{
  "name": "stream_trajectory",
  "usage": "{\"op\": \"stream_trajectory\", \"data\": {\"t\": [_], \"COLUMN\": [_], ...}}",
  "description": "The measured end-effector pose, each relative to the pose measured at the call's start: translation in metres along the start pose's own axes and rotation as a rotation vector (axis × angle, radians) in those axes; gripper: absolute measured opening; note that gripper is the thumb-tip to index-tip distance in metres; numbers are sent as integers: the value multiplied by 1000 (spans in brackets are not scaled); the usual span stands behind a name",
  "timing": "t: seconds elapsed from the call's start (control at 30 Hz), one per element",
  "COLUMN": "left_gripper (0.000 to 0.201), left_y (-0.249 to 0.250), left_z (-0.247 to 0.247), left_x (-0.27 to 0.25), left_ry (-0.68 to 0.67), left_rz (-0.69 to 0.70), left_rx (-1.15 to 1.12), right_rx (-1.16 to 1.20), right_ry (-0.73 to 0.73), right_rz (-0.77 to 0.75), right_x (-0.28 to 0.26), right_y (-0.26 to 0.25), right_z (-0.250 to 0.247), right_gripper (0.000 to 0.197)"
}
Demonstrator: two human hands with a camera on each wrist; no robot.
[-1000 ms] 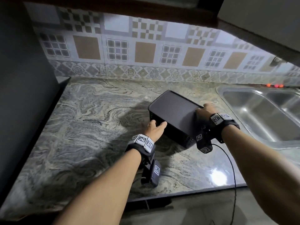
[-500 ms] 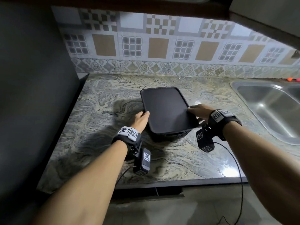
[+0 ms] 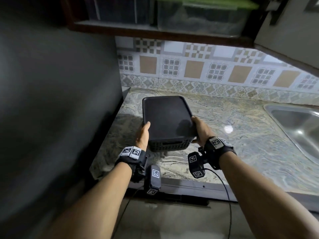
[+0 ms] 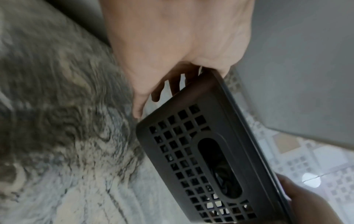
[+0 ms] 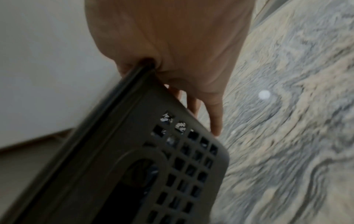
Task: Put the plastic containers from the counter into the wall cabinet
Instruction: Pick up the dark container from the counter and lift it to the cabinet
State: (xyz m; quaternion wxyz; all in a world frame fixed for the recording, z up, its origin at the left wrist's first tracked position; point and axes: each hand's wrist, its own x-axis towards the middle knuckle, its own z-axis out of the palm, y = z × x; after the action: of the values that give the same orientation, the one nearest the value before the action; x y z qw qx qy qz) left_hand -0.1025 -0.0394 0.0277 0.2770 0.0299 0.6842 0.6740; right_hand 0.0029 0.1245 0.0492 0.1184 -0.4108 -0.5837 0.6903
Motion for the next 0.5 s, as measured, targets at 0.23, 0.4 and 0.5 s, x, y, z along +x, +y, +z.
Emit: {"op": "stream_trajectory", "data": {"t": [0.23, 0.4, 0.5], "left_gripper": [30, 31, 44], "left_y": [50, 79, 94], "left_z": [-60, -97, -116], "left_x": [-91, -160, -185], "left_ry": [6, -49, -69], "left_rz": [140, 258, 303], "left_rx": [-82, -138, -134], "right_rx": [176, 231, 231], "right_ry": [-55, -120, -183], "right_rz": [-136, -212, -279], "right_x": [-100, -186, -222], "right_y": [-28, -47, -57], "right_z": [33, 51, 55], "right_gripper": [21, 24, 28]}}
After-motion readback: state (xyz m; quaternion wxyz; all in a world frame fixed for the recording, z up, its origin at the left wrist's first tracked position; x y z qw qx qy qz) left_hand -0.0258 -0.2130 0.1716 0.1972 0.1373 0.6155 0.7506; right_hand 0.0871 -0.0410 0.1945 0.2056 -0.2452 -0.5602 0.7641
